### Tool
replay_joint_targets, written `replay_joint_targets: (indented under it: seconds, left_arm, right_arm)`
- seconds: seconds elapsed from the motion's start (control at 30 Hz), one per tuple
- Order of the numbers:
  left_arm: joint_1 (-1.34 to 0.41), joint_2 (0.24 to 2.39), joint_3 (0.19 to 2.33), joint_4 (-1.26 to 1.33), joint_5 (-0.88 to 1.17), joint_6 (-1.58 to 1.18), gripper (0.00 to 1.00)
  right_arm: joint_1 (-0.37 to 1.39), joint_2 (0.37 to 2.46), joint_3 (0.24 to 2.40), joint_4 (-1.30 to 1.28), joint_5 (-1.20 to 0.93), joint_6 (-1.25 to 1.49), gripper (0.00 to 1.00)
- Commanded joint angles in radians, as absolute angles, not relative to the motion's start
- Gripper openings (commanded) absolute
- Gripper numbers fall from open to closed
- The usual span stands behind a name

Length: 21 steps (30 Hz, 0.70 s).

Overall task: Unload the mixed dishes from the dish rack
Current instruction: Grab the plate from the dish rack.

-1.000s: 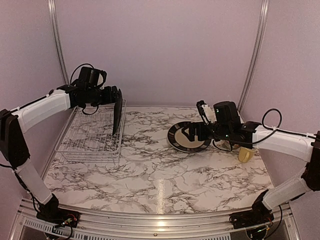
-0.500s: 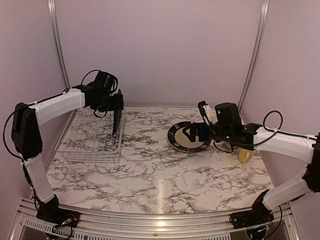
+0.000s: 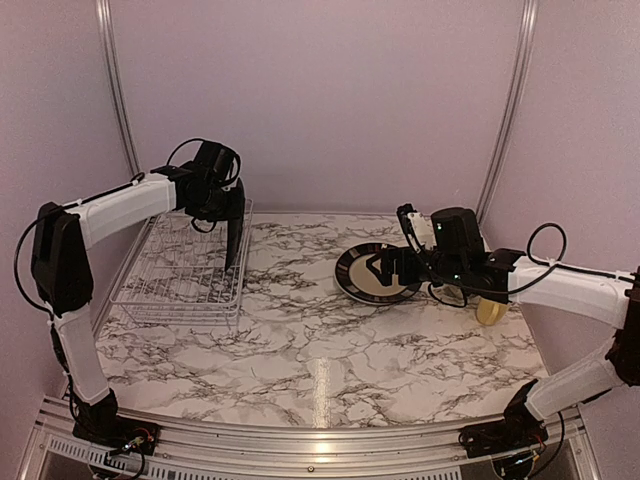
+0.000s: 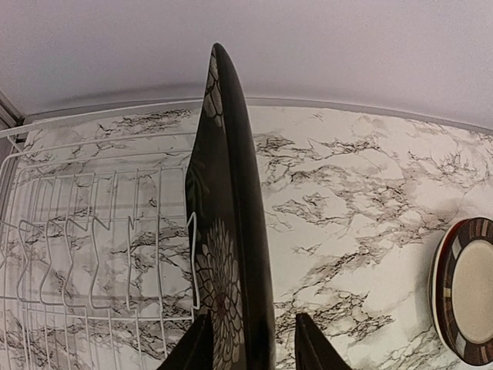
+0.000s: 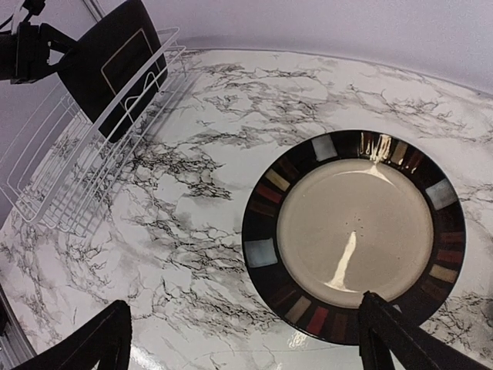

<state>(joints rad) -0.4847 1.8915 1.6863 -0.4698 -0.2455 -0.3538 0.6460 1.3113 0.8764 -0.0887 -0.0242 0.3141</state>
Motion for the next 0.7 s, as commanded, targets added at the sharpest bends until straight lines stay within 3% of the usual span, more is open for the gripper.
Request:
replay_joint_targets:
  seconds: [0.0,0.3,0.57,0.67]
  left_arm:
    - [-0.485,1.939,1.753,-0.525,-0.249,-0.327,0.37]
    - [-0.482,2.005,1.841,-0.567,-0.225,-0.326,0.35]
    - [-0.482,2.018,1.859,-0.573,-0.218,-0.321,0.18]
    - [-0.482,2.020,1.861,-0.580,-0.216,-0.320,0.16]
  right_arm:
    - [0.644,1.326,0.893,-0.080,-0.030,0.324,0.99]
    - [0.643,1.347,0.901,-0.078,-0.033,0.324,0.98]
    - [0.643,1.364,0.919,-0.088,-0.036,0.321,0.99]
    - [0.643,1.370,0.930,-0.099,-0.036,0.322,0.98]
